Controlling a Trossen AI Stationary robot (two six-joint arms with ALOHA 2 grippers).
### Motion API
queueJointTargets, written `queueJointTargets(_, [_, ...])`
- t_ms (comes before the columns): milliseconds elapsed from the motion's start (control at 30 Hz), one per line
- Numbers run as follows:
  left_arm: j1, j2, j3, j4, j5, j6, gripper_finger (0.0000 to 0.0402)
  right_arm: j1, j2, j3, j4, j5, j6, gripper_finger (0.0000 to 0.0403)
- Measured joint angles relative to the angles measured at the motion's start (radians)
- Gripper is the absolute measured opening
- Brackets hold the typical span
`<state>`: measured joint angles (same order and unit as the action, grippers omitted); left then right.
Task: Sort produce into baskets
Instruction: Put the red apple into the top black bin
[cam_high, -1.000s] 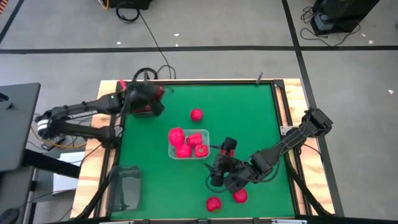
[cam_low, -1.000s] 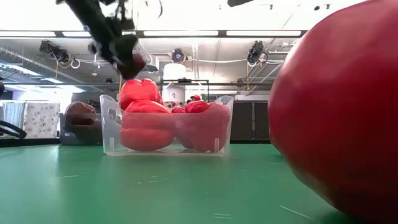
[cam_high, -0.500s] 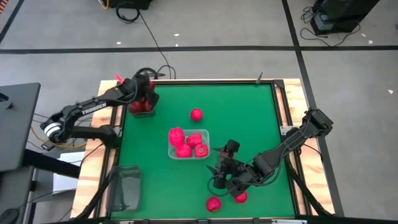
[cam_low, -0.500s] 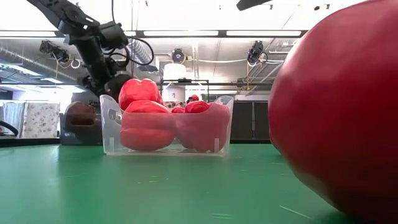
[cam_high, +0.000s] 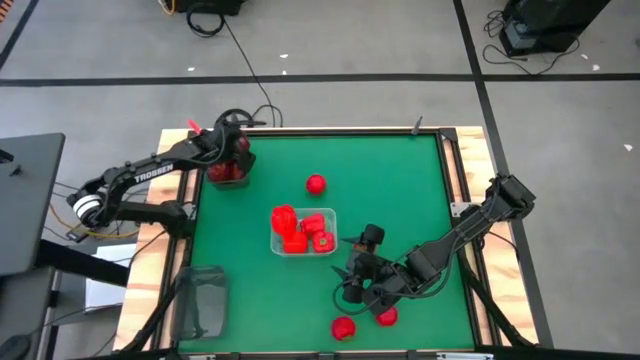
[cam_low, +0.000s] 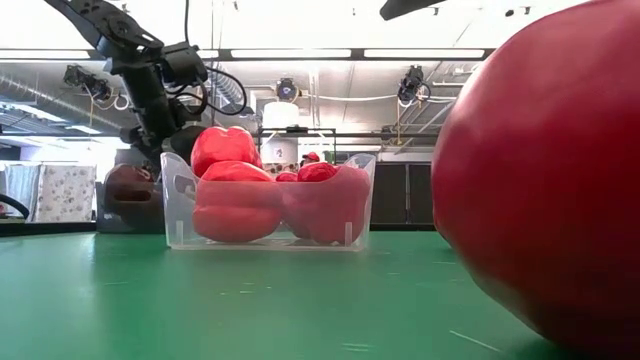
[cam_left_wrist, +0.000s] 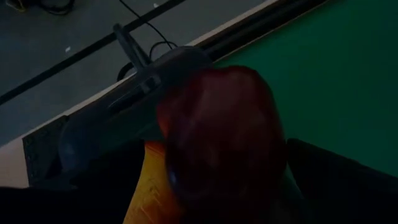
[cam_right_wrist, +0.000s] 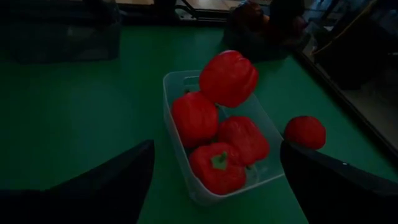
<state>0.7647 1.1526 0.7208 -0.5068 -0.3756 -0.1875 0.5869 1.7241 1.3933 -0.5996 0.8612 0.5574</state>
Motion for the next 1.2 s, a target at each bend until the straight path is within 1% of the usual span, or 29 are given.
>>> queueJointTargets(200, [0.0, -0.029, 0.013, 0.003, -0.032, -0.022, 0.0396, 0.0, 0.0, 0.0, -0.007, 0.0, -0.006, 0.0356])
queueJointTargets(333, [0.0, -0.091, 0.045, -0.015, -0.041, -0.047, 0.0396, -0.004, 0.0, 0.0, -0.025, 0.0, -0.012, 0.0356])
queueJointTargets(533, [-0.022, -0.213, 0.074, -0.107, -0.036, -0.041, 0.0396, -0.042, 0.0, 0.0, -0.047, -0.001, -0.032, 0.0356])
queueJointTargets(600, [-0.048, -0.259, 0.074, -0.125, -0.007, -0.006, 0.0396, -0.063, 0.0, 0.0, -0.067, -0.001, -0.038, 0.0356])
queueJointTargets(700, [-0.106, -0.326, 0.074, -0.145, 0.038, 0.006, 0.0395, -0.106, 0.0, 0.0, -0.104, -0.003, -0.038, 0.0356])
queueJointTargets(867, [-0.219, -0.412, 0.074, -0.14, 0.046, -0.001, 0.0395, -0.198, 0.0, 0.0, -0.122, -0.075, -0.066, 0.0355])
queueJointTargets(1033, [-0.294, -0.445, 0.074, -0.151, 0.022, -0.028, 0.0395, -0.267, 0.001, 0.0, -0.122, -0.144, -0.097, 0.0348])
queueJointTargets(1200, [-0.351, -0.443, 0.074, -0.164, 0.021, -0.03, 0.0395, -0.29, 0.001, 0.0, -0.141, -0.175, -0.112, 0.0346])
